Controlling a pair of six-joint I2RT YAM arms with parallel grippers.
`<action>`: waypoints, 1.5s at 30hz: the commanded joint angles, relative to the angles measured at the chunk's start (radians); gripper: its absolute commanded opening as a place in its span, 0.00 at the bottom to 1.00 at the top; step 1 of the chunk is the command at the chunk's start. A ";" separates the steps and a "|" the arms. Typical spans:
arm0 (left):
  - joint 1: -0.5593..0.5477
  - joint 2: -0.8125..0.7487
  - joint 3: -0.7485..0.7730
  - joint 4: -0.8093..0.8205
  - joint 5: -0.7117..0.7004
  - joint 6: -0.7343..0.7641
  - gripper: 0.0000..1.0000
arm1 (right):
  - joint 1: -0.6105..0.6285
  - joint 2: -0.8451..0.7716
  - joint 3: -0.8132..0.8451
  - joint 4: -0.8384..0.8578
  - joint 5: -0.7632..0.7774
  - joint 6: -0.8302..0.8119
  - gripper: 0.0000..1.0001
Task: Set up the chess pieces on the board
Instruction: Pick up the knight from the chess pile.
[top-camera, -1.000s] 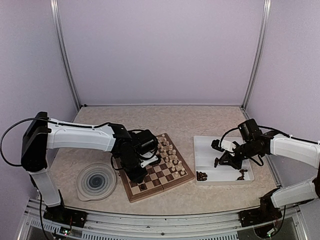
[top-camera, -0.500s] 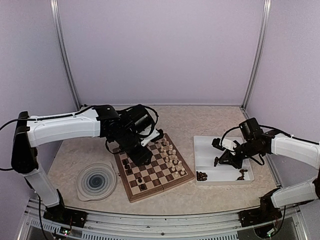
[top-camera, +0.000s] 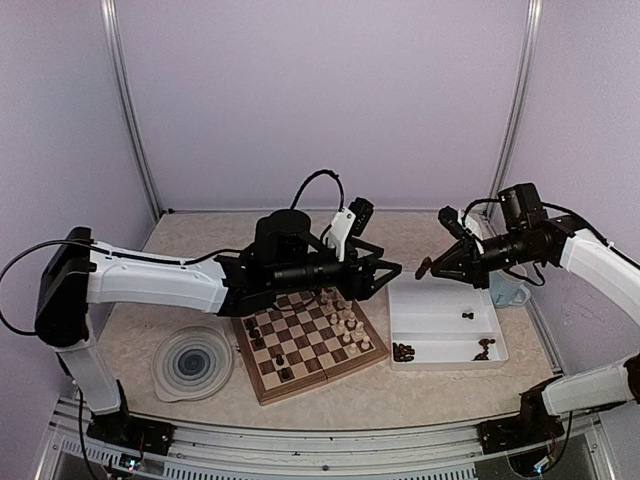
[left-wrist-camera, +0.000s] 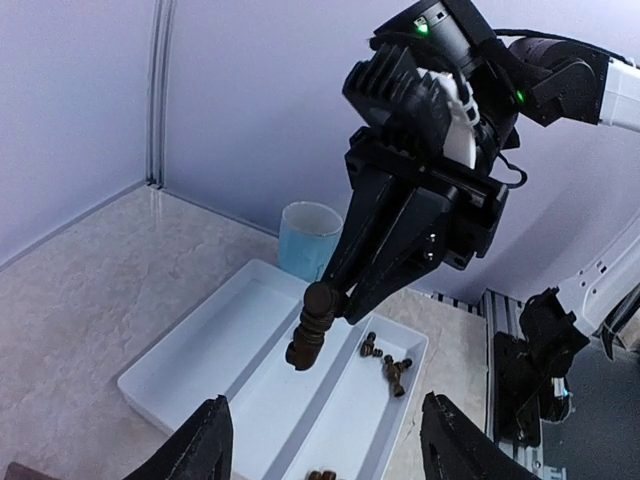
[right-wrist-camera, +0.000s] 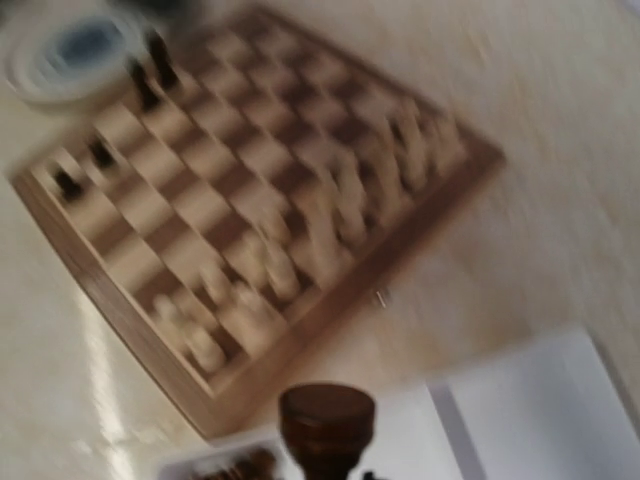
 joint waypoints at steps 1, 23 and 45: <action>-0.011 0.113 -0.029 0.442 0.071 -0.105 0.65 | -0.015 -0.035 0.062 -0.081 -0.173 0.042 0.00; 0.055 0.493 0.141 0.952 0.401 -0.793 0.67 | -0.030 -0.052 0.085 -0.120 -0.249 0.031 0.00; 0.060 0.591 0.232 1.008 0.487 -0.921 0.29 | -0.052 -0.041 0.084 -0.088 -0.229 0.047 0.00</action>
